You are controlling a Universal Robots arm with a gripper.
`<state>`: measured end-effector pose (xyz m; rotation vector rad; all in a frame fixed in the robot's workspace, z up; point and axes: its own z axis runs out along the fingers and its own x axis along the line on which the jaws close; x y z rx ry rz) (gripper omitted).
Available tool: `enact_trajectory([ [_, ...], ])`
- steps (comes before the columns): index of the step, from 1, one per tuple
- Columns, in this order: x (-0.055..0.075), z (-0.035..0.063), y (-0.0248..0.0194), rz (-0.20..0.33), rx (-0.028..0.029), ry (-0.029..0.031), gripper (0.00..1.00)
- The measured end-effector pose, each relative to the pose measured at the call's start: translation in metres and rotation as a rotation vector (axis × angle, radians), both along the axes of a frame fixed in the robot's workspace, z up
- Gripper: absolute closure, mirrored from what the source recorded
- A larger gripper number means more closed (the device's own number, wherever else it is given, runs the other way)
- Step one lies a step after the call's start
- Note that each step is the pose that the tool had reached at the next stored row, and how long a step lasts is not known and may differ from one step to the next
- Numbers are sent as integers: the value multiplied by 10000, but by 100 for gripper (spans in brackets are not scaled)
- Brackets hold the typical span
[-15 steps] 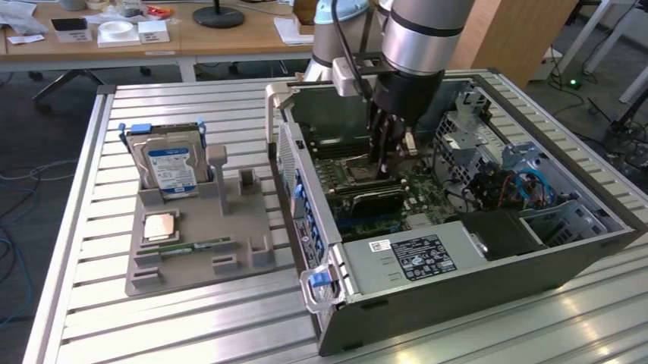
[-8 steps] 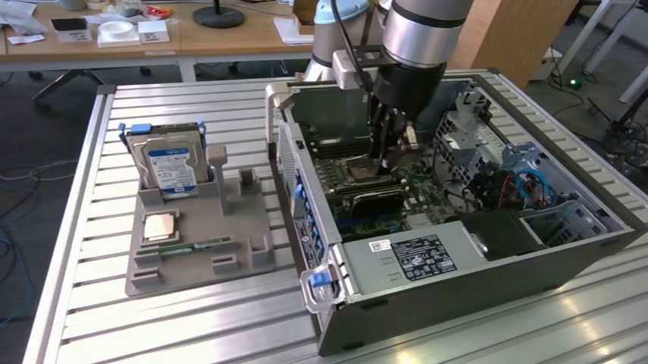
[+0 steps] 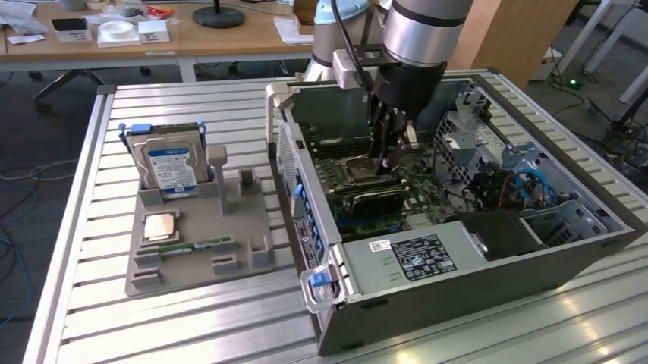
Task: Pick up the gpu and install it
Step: 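Press down on the gpu until it lock into place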
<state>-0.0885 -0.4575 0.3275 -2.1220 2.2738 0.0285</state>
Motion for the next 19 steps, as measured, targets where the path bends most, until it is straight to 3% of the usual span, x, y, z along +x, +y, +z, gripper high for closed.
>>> enact_trajectory([
  [8, 0, 0, 0, 0, 0, 0, 61],
  [10, 0, 0, 0, 0, 0, 0, 74],
  [12, 0, 0, 0, 0, 0, 0, 74],
  [15, 0, 0, 0, 0, 0, 0, 89],
  [19, 0, 0, 0, 0, 0, 0, 89],
])
